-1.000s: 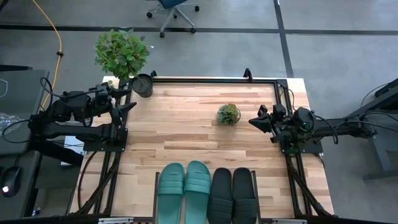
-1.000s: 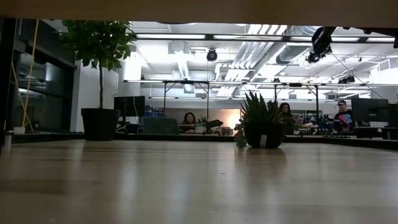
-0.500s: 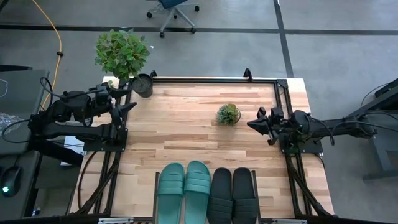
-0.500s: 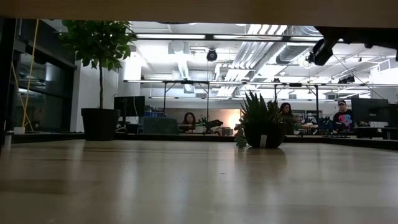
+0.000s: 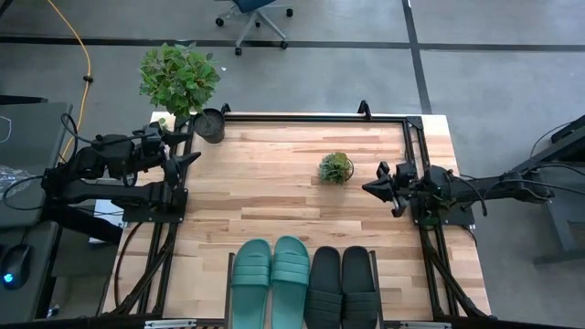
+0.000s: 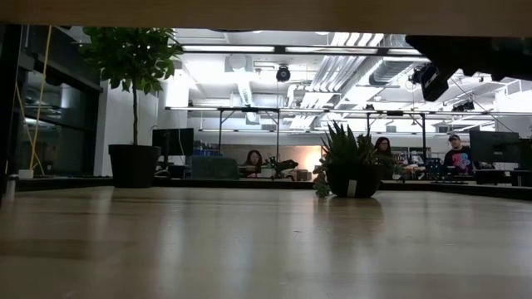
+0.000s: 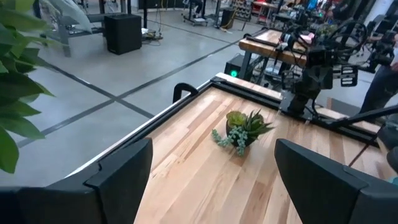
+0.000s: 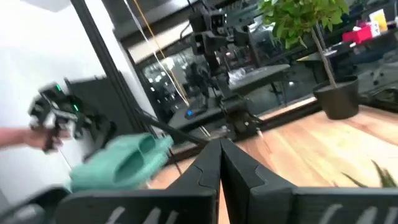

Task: Pick and place slides into the shelf
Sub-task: Return to Home Position

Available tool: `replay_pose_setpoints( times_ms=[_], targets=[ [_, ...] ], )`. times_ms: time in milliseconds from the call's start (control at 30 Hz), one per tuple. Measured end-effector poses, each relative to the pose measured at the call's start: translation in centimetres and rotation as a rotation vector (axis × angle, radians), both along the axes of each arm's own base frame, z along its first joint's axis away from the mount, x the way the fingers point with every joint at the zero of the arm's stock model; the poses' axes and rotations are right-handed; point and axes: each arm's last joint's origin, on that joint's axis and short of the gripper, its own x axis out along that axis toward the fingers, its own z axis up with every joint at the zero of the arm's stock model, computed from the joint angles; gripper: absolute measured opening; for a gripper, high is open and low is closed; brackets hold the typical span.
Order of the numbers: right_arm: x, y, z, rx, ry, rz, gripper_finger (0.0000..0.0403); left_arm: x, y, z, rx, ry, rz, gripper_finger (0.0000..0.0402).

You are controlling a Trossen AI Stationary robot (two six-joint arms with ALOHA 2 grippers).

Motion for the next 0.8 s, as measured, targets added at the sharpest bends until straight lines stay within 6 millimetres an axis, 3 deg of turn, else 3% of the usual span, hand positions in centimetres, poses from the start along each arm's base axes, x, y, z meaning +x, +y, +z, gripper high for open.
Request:
replay_pose_setpoints(
  times_ms=[267, 800],
  targets=[
    [0.2, 0.0, -2.2, -0.090, 0.226, -0.009, 0.0000, -0.1, -0.1, -0.4, -0.011, 0.039, -0.014, 0.0326],
    [-0.3, -0.1, -4.7, -0.145, 0.478, -0.011, 0.0000, -0.1, -0.1, -0.4, -0.011, 0.039, -0.014, 0.0326]
  ],
)
